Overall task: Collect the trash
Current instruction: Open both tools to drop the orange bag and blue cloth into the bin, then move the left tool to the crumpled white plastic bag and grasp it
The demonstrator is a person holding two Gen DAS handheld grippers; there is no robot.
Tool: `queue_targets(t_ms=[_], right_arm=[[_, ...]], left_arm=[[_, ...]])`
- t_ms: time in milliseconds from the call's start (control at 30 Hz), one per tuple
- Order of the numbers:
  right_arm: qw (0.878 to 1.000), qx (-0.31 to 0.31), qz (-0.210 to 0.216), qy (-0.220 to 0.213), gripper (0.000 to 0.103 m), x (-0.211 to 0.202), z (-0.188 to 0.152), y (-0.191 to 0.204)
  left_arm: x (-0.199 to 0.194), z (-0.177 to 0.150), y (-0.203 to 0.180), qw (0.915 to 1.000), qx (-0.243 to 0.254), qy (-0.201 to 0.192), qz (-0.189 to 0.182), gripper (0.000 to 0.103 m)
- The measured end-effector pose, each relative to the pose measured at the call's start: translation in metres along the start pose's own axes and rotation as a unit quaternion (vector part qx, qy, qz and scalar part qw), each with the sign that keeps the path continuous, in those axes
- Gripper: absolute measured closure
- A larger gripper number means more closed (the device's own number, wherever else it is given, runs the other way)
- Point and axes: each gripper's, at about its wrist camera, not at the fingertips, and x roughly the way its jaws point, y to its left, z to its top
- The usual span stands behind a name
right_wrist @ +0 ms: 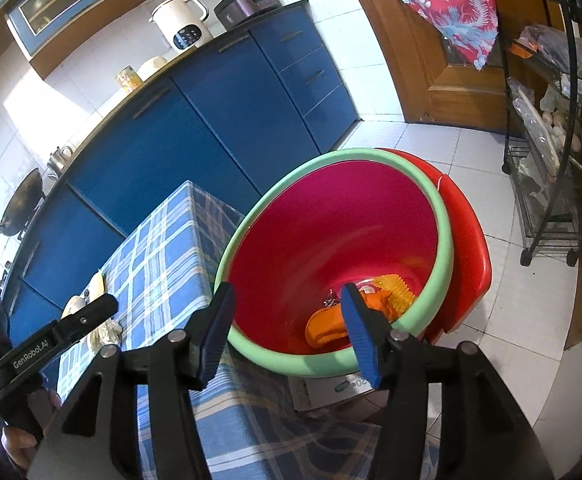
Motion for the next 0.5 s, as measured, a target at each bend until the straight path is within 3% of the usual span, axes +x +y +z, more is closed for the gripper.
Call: queue_targets(t_ms=[267,500], right_arm=[[1.000,-0.004,-0.005,0.005,0.036,0.001,-0.002,0.007],[1.000,-0.004,-0.011,0.006,0.030,0.002,-0.002,0.009]], left_arm=[[-0.010,-0.003,0.034,0.9990,-0.026,-0.006,0.035,0.043],[-0.012,-0.006,0.069,0.9944,-0.049,-0.006,0.094,0.033]])
